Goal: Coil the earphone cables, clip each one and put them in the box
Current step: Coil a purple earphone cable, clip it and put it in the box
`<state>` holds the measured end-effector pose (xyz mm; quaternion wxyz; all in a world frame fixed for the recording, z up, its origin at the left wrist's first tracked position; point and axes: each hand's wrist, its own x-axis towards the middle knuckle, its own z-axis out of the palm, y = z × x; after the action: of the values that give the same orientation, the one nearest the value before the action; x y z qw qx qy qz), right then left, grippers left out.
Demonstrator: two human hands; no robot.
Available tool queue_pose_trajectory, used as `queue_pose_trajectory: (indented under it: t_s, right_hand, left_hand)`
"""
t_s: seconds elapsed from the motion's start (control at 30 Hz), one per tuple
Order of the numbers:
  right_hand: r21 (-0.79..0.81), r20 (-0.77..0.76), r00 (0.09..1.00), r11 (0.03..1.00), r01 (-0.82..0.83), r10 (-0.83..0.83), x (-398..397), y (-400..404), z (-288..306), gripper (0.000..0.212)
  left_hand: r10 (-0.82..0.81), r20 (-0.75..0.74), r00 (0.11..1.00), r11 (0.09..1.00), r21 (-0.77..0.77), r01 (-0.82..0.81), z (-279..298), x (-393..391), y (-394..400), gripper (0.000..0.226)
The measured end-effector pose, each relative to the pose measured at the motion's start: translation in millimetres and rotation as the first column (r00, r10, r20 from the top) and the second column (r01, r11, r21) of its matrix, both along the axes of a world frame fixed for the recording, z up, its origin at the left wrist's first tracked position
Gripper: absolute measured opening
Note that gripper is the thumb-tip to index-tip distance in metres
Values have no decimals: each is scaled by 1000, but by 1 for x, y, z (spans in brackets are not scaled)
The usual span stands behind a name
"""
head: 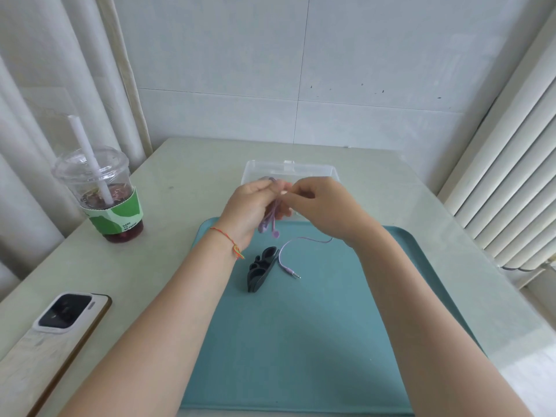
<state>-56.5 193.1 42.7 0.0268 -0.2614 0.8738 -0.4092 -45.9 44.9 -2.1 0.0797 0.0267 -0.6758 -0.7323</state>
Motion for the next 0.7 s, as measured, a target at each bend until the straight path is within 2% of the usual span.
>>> queue_pose_trajectory:
  t_s: [0.07,0.23,0.33,0.4,0.47,0.53,0.6,0.7]
  right_hand:
    - [1,-8,999,999,45,-45,-3,3,0,19]
    - [-10,-20,997,997,76,-76,-9,9,0,15]
    - [-101,-53,991,988,120,-126,-14,12,-1,12]
    - [-127,-51,990,985,121,-128,-16,12,-2,13]
    - [-69,-39,995,993,91,-94,-16,10,-5,19]
    - [3,4,999,999,48,-48,-12,6,-7,25]
    - [52,51,999,999,-2,-1,-9,2,-10,26]
    - [127,89,995,991,-46,35,-5,-2,-13,34]
  left_hand:
    - [-100,57,993,992,-71,104,2,3,2,32]
    - [-266,201,943,958,-55,282,9,7,2,43]
    - [-424,231,876,905,144,400,12,8,-2,42]
    - [-520,142,842,832,308,462,15,9,-3,35]
    - [-571,5,821,739,439,511,17,10,-2,33]
    - [-545,-113,831,657,558,507,19,11,-1,35]
    - [-455,-163,875,613,656,441,22,12,2,38]
    - [-281,-196,939,616,714,333,23,13,2,37]
